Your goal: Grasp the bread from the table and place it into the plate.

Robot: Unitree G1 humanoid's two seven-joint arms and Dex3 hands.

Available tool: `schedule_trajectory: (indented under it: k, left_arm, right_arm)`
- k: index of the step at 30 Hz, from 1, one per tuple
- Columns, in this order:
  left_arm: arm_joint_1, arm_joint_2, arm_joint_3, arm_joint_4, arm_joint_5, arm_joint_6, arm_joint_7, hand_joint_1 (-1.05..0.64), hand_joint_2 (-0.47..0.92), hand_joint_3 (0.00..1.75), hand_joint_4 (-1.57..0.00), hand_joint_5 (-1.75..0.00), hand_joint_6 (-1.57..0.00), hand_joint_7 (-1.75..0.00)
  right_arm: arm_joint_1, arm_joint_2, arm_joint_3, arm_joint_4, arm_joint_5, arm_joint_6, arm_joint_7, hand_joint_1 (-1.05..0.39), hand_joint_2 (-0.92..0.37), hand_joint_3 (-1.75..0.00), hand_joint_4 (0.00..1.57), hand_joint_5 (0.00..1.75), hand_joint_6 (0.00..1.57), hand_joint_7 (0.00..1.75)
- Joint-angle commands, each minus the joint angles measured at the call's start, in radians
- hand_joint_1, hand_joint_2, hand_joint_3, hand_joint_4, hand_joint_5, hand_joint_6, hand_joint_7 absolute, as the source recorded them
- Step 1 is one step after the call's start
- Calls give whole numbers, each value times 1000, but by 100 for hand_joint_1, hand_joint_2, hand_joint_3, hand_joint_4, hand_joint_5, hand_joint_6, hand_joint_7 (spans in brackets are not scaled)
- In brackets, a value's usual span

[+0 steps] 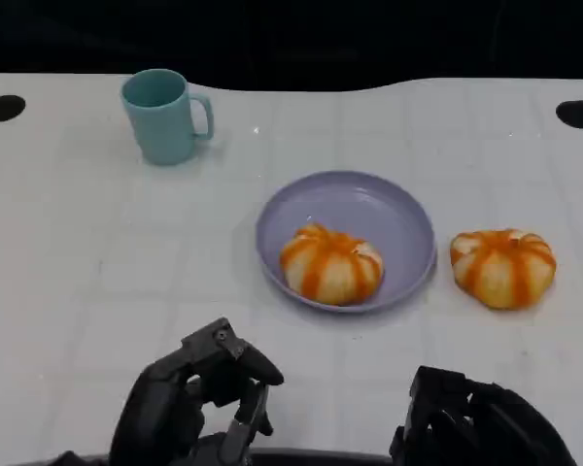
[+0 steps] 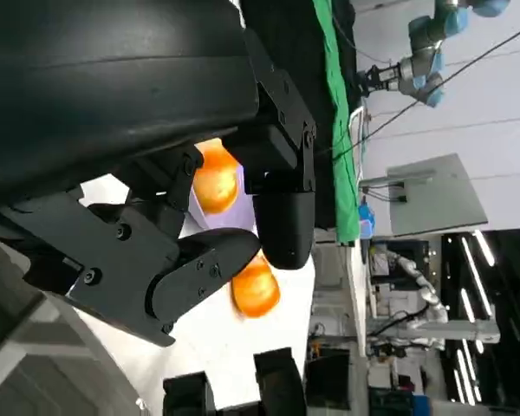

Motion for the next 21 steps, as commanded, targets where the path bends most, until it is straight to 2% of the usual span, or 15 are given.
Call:
schedule_trajectory:
  k: [1,7,21]
  left_arm:
    - [13,5,30,11,-78,46,-94,-25,66,94,-78,-175,-60,-159]
    - [1,-6,61,26,-102,64,-162,-25,63,99,-79,-175,-58,-165]
    - [-5,-33,91,36,-100,88,-213,-23,61,105,-78,-175,-61,-159]
  right_arm:
    - [1,-23,-23,4,7,-9,8,-68,-92,-29,86,157,78,134]
    - [-3,-25,-33,21,3,-24,16,-68,-92,-29,85,157,77,134]
    - [-10,-23,-48,27,6,-28,24,-69,-92,-27,86,157,77,133]
